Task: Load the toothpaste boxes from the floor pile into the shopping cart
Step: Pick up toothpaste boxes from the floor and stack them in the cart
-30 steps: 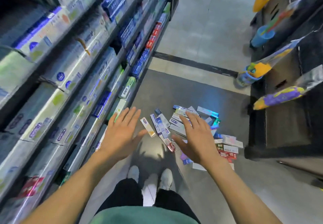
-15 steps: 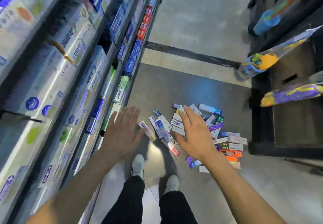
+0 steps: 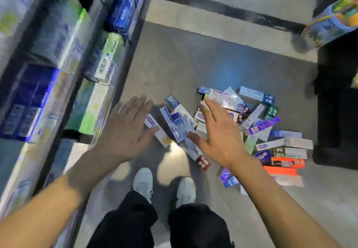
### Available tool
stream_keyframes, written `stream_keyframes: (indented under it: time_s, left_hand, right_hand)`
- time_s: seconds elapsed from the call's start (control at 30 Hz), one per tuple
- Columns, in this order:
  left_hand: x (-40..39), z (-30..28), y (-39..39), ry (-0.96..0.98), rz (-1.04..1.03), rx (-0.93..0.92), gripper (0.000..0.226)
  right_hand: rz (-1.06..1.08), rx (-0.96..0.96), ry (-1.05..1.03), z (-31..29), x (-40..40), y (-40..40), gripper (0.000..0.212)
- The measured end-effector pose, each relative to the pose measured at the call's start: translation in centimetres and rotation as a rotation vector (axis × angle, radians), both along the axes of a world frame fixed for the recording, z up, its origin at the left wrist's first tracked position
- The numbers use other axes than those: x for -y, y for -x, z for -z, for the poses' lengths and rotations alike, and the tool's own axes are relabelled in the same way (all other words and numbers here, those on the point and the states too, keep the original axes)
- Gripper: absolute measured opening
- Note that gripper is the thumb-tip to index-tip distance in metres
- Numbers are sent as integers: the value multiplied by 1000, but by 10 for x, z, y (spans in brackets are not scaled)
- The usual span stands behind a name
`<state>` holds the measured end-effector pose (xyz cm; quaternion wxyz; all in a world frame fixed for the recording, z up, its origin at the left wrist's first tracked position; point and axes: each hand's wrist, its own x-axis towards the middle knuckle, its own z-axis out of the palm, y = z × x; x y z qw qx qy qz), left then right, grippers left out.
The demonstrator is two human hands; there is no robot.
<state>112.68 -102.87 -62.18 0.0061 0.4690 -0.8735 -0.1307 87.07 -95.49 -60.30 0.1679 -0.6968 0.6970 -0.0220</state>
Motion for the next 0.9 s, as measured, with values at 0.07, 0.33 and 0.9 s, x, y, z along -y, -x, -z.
stream_keyframes:
  time_s: [0.07,0.33,0.9]
  left_hand:
    - [5,73,2,17,44,4,74]
    - [28,299,-4,84,108,-3,76]
    - [-14,361,5,-16,123,-116,74]
  right_hand:
    - [13,-10,5,74,-2,5,88]
    - [55,9,59,302,-6,17,93]
    - [198,97,-30,397,-23,-4,79]
